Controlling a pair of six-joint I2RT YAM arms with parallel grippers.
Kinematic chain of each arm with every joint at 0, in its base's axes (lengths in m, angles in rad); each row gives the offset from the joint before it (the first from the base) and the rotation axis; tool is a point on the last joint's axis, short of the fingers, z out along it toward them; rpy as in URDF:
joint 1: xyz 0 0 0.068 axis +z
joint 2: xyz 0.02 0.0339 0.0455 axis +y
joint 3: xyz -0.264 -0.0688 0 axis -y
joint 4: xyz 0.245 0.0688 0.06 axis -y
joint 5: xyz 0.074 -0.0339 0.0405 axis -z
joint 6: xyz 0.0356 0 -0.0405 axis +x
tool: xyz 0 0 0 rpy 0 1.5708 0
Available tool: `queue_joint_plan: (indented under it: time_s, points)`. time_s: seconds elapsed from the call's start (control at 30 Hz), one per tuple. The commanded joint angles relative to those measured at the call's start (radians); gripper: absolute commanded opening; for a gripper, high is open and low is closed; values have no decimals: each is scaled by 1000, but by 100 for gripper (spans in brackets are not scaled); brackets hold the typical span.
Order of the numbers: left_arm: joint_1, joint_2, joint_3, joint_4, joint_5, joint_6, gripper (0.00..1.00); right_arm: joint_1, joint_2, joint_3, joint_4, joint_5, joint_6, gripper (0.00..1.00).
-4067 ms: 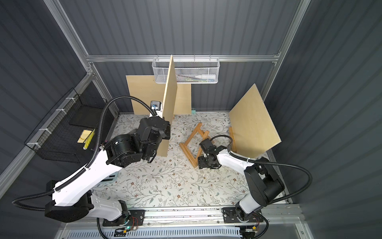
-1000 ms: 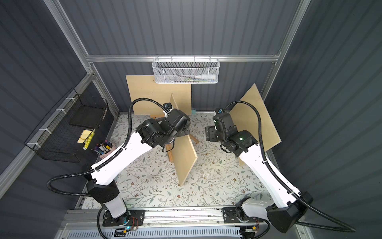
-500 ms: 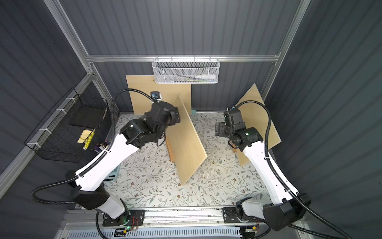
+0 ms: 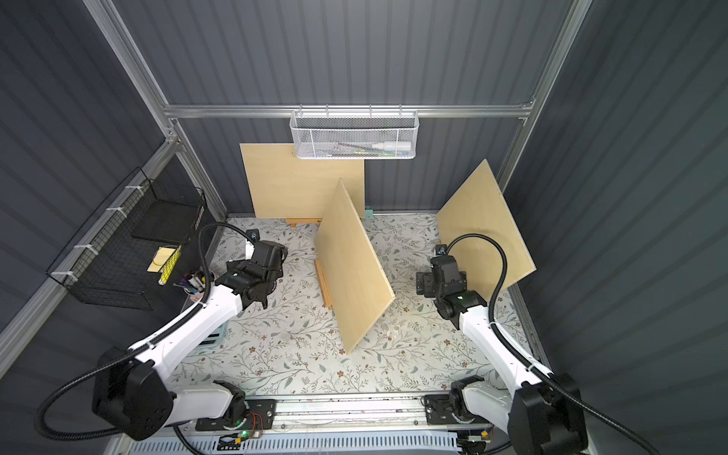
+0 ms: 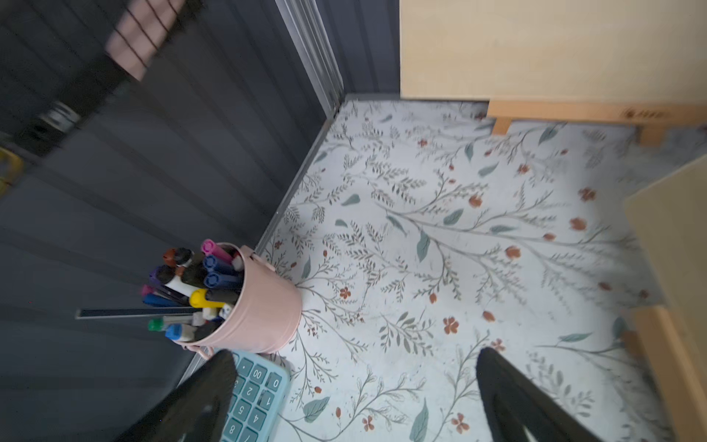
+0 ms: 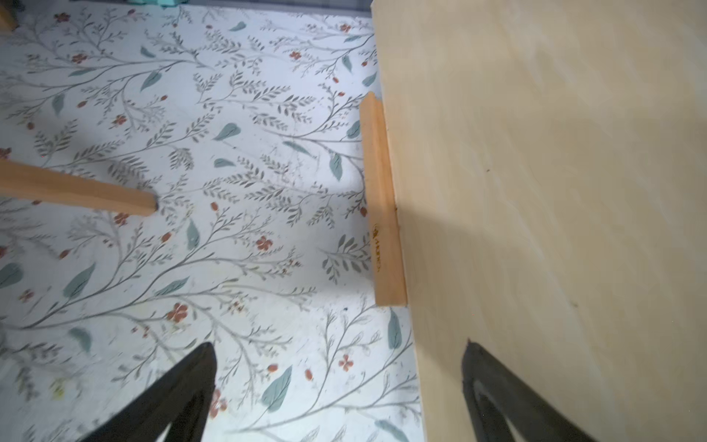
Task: Assemble the easel
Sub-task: Reset both arms
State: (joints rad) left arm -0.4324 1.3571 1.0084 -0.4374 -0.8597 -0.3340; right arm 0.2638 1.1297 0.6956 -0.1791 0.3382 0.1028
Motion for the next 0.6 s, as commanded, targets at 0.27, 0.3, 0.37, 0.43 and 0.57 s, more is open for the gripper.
queue_joint_plan:
  time_s: [0.27,0.3,0.37,0.43,0.57]
  points:
    - [198,76,-226,427,16,97,100,-61,210,-279,788,22,-138,99]
    - [215,70,-257,478,38,97,100,-82,228,-289,840,-52,-151,99]
    - [246,65,-304,561,94,102,100,-99,248,-278,852,-123,-203,99]
    - [270,72,-343,631,130,114,100,-141,297,-302,950,-212,-221,99]
    - [279,99,-412,778,162,186,99,-271,425,-321,1128,-377,-125,99]
